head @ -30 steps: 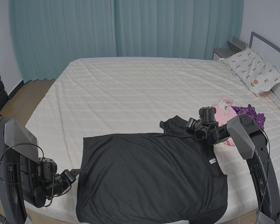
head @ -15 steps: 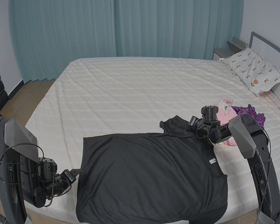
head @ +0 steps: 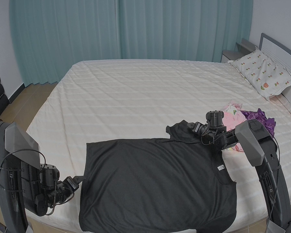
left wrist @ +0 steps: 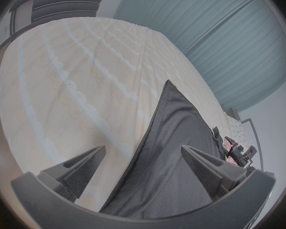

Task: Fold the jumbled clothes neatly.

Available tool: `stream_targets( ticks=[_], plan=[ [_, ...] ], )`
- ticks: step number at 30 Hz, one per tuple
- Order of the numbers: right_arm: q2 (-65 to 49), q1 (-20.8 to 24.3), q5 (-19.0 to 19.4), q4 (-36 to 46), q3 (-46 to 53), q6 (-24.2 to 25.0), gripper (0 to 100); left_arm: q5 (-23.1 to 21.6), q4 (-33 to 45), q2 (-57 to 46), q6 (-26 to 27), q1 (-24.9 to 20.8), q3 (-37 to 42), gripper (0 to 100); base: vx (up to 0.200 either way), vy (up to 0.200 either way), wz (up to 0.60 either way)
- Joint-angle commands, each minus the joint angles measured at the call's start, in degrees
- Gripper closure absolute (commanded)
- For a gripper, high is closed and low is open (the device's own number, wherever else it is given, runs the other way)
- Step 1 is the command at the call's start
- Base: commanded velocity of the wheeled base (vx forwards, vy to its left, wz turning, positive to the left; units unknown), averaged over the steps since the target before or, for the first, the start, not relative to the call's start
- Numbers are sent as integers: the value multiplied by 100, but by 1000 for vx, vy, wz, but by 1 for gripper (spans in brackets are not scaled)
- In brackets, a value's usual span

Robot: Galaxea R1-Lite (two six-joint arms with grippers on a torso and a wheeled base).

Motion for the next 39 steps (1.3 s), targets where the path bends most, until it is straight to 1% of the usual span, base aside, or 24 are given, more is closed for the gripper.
stream_targets(
  ticks=[1, 5, 12, 13, 16, 20, 23, 25, 28, 29, 30, 32, 36, 39],
  plan=[
    [155, 69, 5, 184, -202, -1, 100, -2, -102, 9, -3, 0, 0, 0, 0, 0, 0],
    [322, 78, -65, 290, -536, 34, 100, -2, -102, 9, -3, 0, -9, 0, 0, 0, 0],
    [225, -54, -135, 166, -561, 105, 100, 42, -102, 0, 6, 9, -61, 0, 0, 0, 0],
    [164, -81, -214, 79, -561, 201, 100, 68, -102, -43, 15, 9, -123, 0, 0, 0, 0],
    [58, -133, -250, -159, -561, 439, 100, 112, -102, -96, 24, 17, -263, 0, 0, 0, 0],
    [-21, -177, -285, -273, -561, 526, 100, 200, -102, -210, 41, 26, -677, 0, 0, 0, 0],
    [-3, -177, -337, -414, -527, 526, 100, 315, -76, -210, 156, 26, -1204, 0, 0, 0, 0],
    [14, -160, -337, -414, -475, 526, 100, 341, 135, -184, 305, 26, -1573, 0, 0, 0, 0],
    [23, -116, -346, -422, -343, 526, 100, 367, 882, -184, 411, 61, -2355, 0, 0, 0, 0],
    [14, -116, -346, -431, -316, 526, 100, 376, 970, -193, 411, 61, -2434, 0, 0, 0, 0],
    [-29, -107, -346, -466, -211, 526, 100, 376, 1471, -210, 411, 61, -2891, 0, 0, 0, 0],
    [-65, -107, -346, -537, -114, 518, 100, 367, 1911, -193, 419, 35, -3348, 0, 0, 0, 0],
    [-179, -116, -346, -607, 97, 526, 100, 358, 2429, -17, 481, -35, -4122, 0, 0, 0, 0],
    [-249, -125, -346, -704, 264, 518, 100, 358, 2957, 273, 507, -35, -4790, 0, 0, 0, 0]
  ],
)
